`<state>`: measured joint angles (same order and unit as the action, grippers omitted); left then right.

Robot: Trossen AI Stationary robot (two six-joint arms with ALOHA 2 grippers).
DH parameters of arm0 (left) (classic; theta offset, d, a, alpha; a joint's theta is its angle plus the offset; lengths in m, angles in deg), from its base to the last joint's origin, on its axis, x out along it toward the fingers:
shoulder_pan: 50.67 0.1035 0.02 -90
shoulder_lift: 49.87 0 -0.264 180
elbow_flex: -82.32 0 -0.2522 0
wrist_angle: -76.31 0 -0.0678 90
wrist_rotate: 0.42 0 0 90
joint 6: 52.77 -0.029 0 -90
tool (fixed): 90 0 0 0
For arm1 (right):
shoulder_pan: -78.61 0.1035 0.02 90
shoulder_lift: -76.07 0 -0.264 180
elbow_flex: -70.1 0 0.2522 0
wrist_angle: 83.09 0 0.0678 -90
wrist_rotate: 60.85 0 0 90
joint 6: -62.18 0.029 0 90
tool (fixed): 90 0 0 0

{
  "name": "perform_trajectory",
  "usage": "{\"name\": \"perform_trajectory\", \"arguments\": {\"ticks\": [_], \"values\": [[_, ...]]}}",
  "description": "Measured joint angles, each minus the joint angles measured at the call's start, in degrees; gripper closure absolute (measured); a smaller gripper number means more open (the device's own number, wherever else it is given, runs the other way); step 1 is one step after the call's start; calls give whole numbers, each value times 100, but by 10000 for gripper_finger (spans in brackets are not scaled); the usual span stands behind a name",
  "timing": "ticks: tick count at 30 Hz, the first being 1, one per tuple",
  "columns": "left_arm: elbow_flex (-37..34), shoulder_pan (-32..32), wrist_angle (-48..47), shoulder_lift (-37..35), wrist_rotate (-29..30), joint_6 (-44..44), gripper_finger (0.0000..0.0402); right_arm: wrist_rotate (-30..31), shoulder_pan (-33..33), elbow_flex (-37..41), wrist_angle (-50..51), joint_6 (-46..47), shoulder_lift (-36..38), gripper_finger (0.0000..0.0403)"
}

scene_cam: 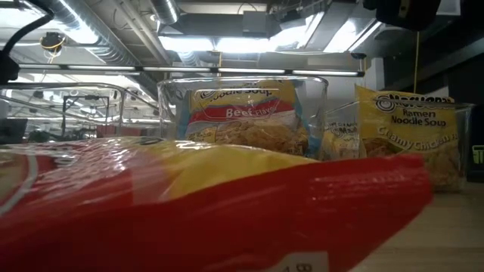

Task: Sort Maruchan noodles
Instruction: Put the red noodle pack into the left transparent bin

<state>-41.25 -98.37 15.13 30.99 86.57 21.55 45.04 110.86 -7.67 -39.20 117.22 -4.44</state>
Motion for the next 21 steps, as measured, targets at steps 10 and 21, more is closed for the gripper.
{"name": "perform_trajectory", "arguments": {"ticks": [10,21], "values": [[1324,-52,-1687,0,-187,15,401,78,0,0,1,-306,0,288],[1256,-271,-1457,17,401,212,376,72,2,0,0,-296,2,288]]}}
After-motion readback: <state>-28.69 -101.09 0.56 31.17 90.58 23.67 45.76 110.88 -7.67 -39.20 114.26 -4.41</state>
